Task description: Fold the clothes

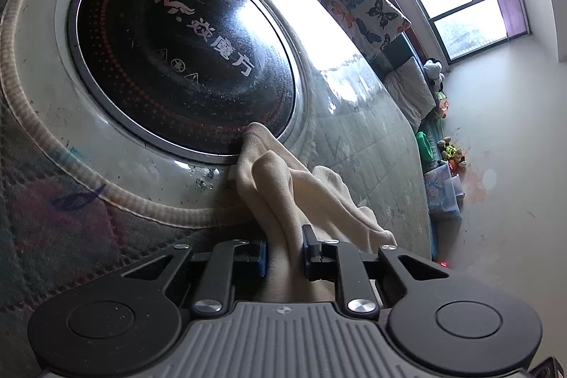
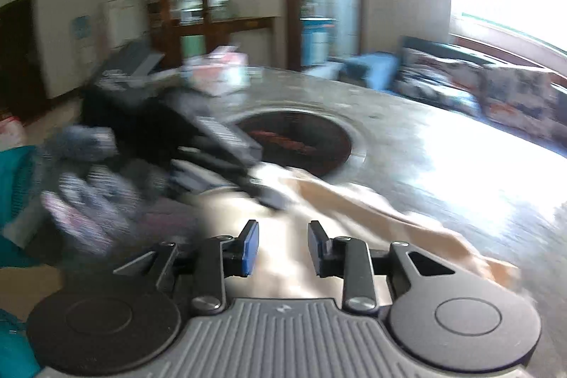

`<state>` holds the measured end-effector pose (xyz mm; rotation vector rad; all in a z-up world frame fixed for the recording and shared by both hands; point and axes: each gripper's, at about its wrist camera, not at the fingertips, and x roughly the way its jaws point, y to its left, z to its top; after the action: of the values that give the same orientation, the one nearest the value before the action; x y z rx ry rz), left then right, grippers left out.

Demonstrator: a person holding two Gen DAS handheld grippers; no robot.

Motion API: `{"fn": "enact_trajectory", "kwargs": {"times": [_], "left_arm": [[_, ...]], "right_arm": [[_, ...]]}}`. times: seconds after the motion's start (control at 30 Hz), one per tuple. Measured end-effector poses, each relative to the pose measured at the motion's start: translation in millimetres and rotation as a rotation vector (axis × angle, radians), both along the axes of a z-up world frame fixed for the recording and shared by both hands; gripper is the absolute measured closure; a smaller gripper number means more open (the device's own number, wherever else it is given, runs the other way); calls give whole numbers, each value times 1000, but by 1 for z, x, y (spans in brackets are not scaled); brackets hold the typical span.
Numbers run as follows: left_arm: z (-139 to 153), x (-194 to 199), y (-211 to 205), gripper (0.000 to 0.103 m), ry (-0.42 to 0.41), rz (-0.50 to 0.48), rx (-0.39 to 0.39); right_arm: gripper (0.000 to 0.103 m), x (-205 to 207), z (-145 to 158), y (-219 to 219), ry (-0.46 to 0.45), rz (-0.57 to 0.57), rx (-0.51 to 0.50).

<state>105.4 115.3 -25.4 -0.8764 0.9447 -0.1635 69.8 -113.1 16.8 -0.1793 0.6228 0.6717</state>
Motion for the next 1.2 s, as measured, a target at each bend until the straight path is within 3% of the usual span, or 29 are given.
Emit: {"fn": "enact_trajectory", "kwargs": {"times": [0.23, 0.33, 0.57, 0.6, 0.63, 0.67, 0.87, 1.2], "left_arm": [[0, 1, -4, 83, -4, -5, 24], [2, 2, -7, 83, -8, -10, 43], [11, 5, -15, 83, -25, -29, 106], [13, 5, -16, 83, -31, -33, 118], [16, 5, -18, 83, -41, -39, 132], [19, 5, -20, 84, -54, -46, 145], [49, 11, -48, 87, -153, -110, 234], [70, 43, -130, 87, -263, -263, 284]], "right_arm": [[72, 26, -10, -78, 30, -291, 5], [63, 36, -23, -110, 69, -404, 32], [64, 55, -46, -129, 159, -447, 160], [69, 53, -46, -130, 160, -443, 171], [85, 51, -45, -131, 161, -439, 182], [90, 49, -43, -131, 153, -440, 187], [93, 36, -26, -135, 97, -447, 210], [93, 29, 15, -183, -40, -567, 145]]}}
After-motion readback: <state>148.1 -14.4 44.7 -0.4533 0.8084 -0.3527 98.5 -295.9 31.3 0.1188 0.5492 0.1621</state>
